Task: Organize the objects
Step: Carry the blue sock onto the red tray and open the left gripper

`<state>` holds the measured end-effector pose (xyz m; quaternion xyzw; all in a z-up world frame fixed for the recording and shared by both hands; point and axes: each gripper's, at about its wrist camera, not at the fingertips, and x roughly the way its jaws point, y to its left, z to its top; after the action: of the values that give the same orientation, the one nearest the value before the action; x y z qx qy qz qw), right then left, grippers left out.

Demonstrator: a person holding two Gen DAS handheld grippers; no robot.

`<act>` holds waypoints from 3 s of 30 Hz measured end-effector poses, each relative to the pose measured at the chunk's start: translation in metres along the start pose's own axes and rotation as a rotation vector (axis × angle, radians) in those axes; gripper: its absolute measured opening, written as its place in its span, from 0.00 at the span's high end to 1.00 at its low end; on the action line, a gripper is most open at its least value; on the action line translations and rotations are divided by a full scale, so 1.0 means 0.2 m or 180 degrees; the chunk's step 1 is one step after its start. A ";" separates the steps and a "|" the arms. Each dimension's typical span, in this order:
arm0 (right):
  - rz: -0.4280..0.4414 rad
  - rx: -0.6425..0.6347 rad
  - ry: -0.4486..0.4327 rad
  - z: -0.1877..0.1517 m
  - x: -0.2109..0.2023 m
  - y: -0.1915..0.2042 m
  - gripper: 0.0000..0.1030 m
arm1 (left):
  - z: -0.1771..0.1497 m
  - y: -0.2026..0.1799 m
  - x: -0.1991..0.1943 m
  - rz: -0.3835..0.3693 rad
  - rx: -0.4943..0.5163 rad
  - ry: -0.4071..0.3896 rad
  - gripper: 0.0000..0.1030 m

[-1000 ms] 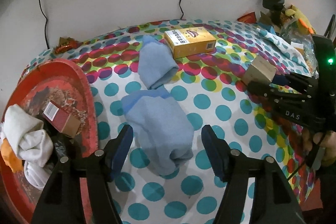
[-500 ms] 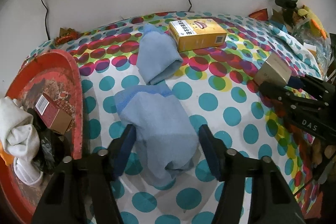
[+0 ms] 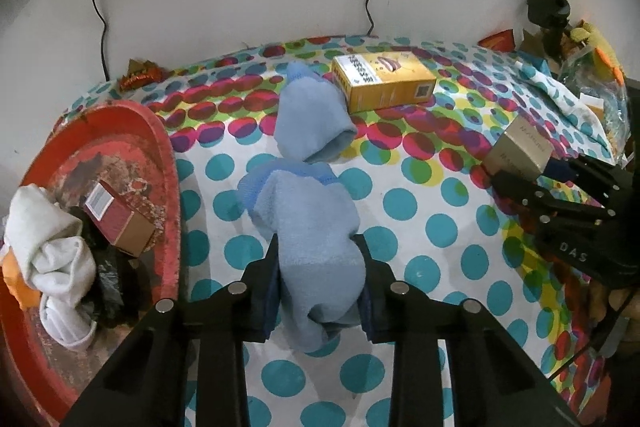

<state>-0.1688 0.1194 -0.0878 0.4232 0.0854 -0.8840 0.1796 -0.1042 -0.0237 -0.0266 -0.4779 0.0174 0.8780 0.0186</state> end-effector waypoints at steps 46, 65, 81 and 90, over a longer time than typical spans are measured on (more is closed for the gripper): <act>0.0013 -0.0075 0.0002 0.01 -0.02 -0.04 0.53 | -0.12 0.71 -0.55 0.0538 -0.0585 -0.0362 0.72; 0.0015 -0.0101 0.0002 0.01 -0.03 -0.06 0.53 | -0.38 0.97 -0.42 0.0656 -0.0792 -0.0090 0.72; 0.0023 -0.0117 0.0002 0.01 -0.04 -0.07 0.53 | -0.42 1.01 -0.34 0.0685 -0.0796 -0.0034 0.72; 0.0028 -0.0123 0.0002 0.02 -0.04 -0.07 0.53 | -0.44 1.05 -0.32 0.0627 -0.0833 -0.0017 0.71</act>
<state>-0.1717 0.1334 -0.0791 0.4203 0.1006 -0.8812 0.1916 -0.0061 -0.2379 -0.0188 -0.4699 -0.0504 0.8716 -0.1300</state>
